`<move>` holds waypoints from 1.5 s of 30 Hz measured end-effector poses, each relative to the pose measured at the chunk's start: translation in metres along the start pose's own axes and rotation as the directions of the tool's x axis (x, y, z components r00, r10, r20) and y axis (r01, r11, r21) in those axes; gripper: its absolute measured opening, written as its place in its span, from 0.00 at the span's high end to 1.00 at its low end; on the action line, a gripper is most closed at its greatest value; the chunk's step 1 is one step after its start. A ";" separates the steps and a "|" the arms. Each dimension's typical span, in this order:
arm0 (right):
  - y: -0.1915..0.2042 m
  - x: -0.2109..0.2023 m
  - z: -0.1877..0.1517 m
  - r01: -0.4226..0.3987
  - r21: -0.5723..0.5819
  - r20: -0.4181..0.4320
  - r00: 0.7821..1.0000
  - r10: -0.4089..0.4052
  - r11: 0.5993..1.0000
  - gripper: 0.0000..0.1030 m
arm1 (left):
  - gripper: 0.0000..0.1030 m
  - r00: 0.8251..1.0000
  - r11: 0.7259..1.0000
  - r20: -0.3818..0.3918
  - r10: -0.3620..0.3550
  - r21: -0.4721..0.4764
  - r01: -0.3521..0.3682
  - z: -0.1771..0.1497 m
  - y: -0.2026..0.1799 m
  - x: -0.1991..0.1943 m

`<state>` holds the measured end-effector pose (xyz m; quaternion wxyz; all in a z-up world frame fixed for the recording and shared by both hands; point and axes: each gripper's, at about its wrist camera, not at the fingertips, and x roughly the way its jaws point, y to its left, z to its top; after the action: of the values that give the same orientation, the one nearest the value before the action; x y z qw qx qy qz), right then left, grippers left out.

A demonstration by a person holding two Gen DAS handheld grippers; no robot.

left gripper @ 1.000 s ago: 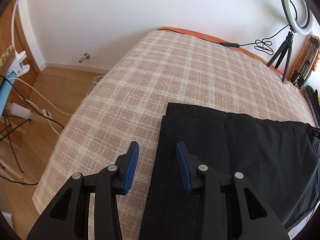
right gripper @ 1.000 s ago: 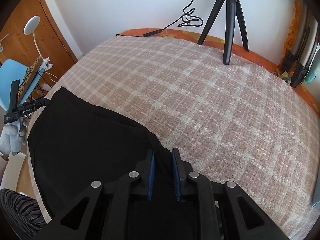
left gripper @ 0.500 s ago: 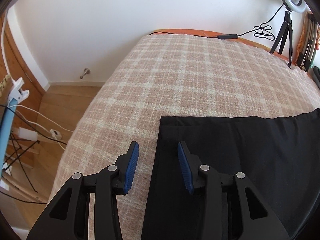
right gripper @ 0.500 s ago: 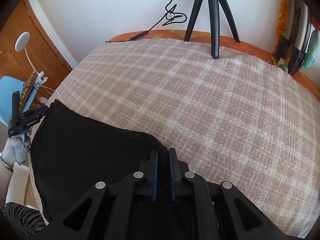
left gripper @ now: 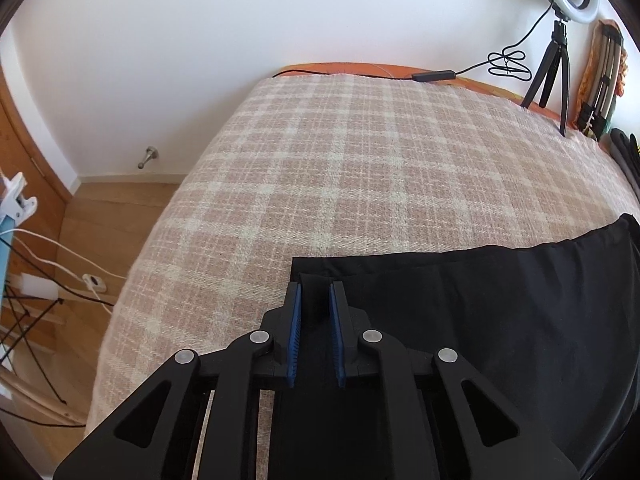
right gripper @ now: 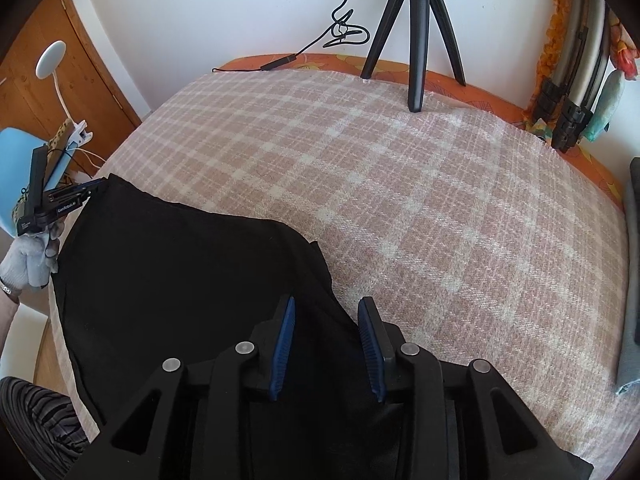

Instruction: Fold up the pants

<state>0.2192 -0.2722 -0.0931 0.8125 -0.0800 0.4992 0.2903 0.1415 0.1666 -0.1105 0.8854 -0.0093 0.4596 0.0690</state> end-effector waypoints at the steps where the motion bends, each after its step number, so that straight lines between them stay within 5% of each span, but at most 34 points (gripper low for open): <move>1: 0.001 -0.001 0.000 0.003 -0.004 0.003 1.000 -0.003 1.000 0.67 | 0.94 1.000 1.000 0.004 0.001 0.003 -0.001 0.001 0.000 -0.002; 13: 0.014 -0.017 0.004 0.016 -0.001 0.049 0.999 -0.016 1.000 0.67 | 0.88 1.000 0.998 0.014 0.013 -0.055 -0.012 0.007 0.016 -0.019; 17: 0.034 -0.033 0.009 0.030 -0.041 0.087 0.996 -0.027 0.999 0.65 | 0.69 0.999 0.994 0.037 -0.009 -0.105 0.013 0.000 0.030 -0.040; 23: 0.065 -0.051 0.011 -0.001 -0.070 0.126 0.992 0.010 0.998 0.63 | 0.63 0.994 0.979 0.041 -0.104 -0.170 0.109 -0.030 0.043 -0.072; 33: 0.132 -0.056 -0.012 -0.087 -0.183 0.113 0.988 0.109 0.979 0.62 | 0.58 0.949 0.869 -0.009 -0.316 -0.404 0.286 -0.096 0.073 -0.090; 45: 0.192 -0.049 -0.026 -0.155 -0.259 0.071 0.981 0.178 0.953 0.61 | 0.57 0.919 0.770 0.028 -0.392 -0.537 0.345 -0.140 0.067 -0.086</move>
<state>0.0767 -0.1449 -0.0326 0.7908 -0.1267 0.4245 0.4224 -0.0295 0.2121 -0.1184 0.8234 -0.3467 0.4488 0.0178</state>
